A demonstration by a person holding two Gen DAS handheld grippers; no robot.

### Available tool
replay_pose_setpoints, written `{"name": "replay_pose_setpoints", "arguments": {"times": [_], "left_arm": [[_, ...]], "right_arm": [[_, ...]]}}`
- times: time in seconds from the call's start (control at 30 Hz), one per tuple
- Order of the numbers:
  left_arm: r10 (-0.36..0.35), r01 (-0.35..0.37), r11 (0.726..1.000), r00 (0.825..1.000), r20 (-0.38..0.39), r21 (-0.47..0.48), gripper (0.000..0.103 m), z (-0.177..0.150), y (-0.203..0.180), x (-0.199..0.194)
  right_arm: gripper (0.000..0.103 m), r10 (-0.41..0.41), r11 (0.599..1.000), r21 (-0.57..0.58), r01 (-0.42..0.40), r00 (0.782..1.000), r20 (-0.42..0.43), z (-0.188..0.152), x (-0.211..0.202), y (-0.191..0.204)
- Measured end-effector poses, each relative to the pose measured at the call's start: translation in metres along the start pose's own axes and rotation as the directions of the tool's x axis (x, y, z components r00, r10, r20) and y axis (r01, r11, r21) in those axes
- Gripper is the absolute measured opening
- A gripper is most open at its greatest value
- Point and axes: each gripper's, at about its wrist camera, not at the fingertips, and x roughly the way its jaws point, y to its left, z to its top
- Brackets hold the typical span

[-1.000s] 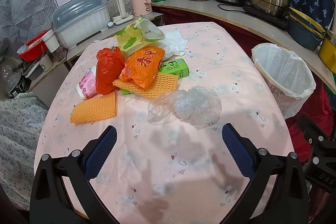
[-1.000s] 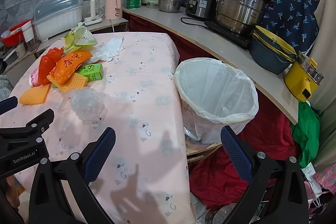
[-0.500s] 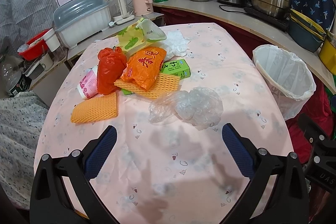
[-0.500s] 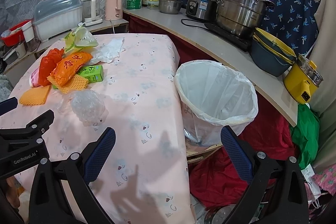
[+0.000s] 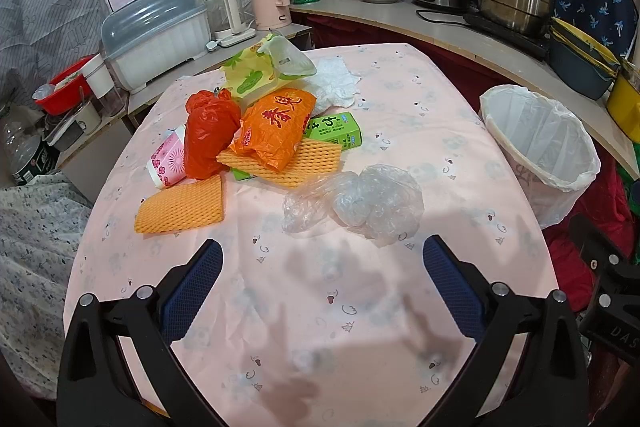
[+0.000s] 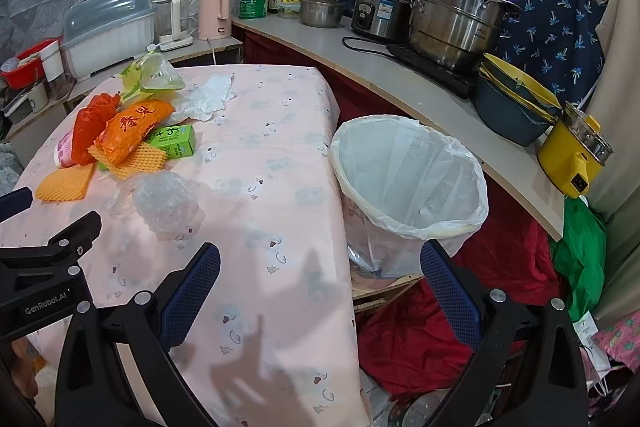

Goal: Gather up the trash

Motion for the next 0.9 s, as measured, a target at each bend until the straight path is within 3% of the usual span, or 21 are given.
{"name": "replay_pose_setpoints", "arguments": {"times": [0.9], "left_arm": [[-0.024, 0.024, 1.000, 1.000, 0.000, -0.004, 0.096, -0.0008, -0.0036, 0.0013]], "right_arm": [[0.096, -0.016, 1.000, 0.007, 0.016, 1.000, 0.006, -0.0006, -0.0002, -0.0037]]}}
